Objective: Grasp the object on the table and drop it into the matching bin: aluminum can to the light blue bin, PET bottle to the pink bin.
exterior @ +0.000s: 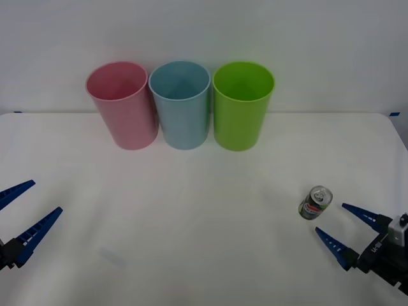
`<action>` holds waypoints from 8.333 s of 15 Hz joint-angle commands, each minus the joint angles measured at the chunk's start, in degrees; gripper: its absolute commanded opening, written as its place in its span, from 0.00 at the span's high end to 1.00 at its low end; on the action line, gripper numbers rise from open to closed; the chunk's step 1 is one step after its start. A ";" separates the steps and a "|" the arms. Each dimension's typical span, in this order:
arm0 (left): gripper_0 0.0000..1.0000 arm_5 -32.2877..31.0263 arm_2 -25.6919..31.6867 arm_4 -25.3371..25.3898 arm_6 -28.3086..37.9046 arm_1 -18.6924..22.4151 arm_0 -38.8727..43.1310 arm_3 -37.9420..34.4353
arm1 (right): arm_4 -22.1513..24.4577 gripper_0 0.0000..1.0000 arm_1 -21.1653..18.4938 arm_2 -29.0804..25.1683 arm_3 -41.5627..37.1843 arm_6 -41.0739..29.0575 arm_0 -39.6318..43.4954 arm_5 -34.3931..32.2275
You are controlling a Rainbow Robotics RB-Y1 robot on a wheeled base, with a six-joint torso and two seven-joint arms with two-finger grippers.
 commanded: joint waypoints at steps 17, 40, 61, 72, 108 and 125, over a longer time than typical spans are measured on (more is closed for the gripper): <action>0.00 0.00 0.00 0.00 0.00 0.00 0.00 0.00 | 1.88 0.00 6.37 5.90 0.01 1.69 -5.48 12.36; 0.00 0.00 0.00 0.00 0.00 0.00 0.00 0.00 | 0.12 1.00 6.37 6.08 -5.08 1.34 -5.57 11.22; 0.00 0.00 0.00 0.00 0.00 0.00 0.00 0.00 | 2.40 1.00 2.33 11.88 -23.81 -24.50 -19.54 12.80; 0.00 0.00 0.00 0.00 0.00 0.00 0.00 0.00 | 5.57 1.00 5.40 25.15 -15.02 -25.73 -38.00 33.37; 0.00 0.00 0.00 0.00 0.00 0.00 0.00 0.00 | 9.00 0.00 17.97 25.06 20.76 -20.37 -65.25 35.92; 0.00 0.00 0.00 0.00 0.00 0.00 0.00 0.00 | 1.96 0.00 -3.74 25.24 -16.42 -22.13 -33.61 24.84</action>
